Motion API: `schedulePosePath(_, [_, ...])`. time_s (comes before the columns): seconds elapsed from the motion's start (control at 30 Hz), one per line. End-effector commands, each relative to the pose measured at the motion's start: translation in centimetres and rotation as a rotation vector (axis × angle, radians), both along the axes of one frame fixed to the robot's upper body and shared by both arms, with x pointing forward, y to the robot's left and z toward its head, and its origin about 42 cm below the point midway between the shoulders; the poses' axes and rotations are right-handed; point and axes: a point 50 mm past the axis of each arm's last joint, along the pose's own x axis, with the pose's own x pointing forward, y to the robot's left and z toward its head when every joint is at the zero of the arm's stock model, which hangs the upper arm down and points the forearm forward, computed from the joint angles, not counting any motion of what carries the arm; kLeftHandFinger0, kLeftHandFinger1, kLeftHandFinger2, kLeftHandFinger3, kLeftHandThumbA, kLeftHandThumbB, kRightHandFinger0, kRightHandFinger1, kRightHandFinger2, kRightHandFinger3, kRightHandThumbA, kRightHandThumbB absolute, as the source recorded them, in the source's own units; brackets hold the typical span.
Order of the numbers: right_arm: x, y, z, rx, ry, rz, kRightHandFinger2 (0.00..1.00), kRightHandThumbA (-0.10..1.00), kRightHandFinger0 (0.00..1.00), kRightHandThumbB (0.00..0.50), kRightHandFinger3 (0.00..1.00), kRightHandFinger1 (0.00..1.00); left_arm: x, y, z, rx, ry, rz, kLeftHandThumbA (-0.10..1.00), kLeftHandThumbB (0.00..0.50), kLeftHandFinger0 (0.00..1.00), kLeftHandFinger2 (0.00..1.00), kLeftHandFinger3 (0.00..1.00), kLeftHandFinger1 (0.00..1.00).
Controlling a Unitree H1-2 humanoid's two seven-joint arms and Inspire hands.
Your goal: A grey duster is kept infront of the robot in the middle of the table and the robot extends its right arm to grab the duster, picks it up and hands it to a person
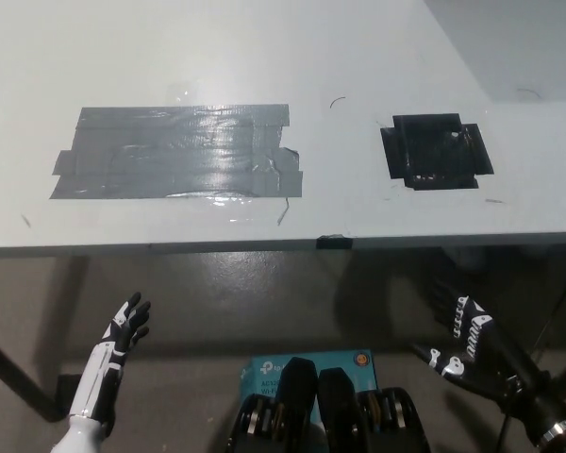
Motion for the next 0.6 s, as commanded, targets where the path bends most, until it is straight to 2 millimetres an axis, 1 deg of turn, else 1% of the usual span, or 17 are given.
schedulePosePath(0.0, [0.57,0.01,1.72,-0.022,-0.075,0.036,1.0,0.88,1.0,0.415,1.0,1.0,-0.04,0.06,0.98,-0.002,-0.062,0.0,1.0,0.355,1.0,1.0,1.0,1.0])
schedulePosePath(0.13, [0.63,0.01,1.77,-0.032,-0.076,0.033,1.0,0.89,1.0,0.424,1.0,1.0,0.05,0.04,0.97,-0.004,-0.058,0.002,1.0,0.357,1.0,1.0,1.0,1.0])
schedulePosePath(0.33, [0.57,0.04,1.72,-0.033,-0.075,0.036,1.0,0.9,1.0,0.423,1.0,1.0,-0.11,0.08,0.83,0.001,-0.063,0.007,1.0,0.358,1.0,1.0,1.0,1.0])
schedulePosePath(0.43, [0.58,0.06,1.67,-0.037,-0.076,0.039,1.0,0.91,1.0,0.433,1.0,1.0,-0.3,0.05,0.81,-0.006,-0.057,0.003,1.0,0.353,1.0,1.0,1.0,1.0])
schedulePosePath(0.47, [0.56,0.02,1.67,-0.043,-0.074,0.037,1.0,0.92,1.0,0.445,1.0,1.0,-0.33,0.0,0.72,-0.006,-0.058,0.006,1.0,0.349,1.0,1.0,1.0,1.0])
schedulePosePath(0.57, [0.44,-0.03,1.63,-0.044,-0.072,0.036,1.0,0.91,1.0,0.442,1.0,1.0,-0.48,-0.1,0.58,-0.002,-0.055,0.012,1.0,0.354,1.0,1.0,1.0,1.0])
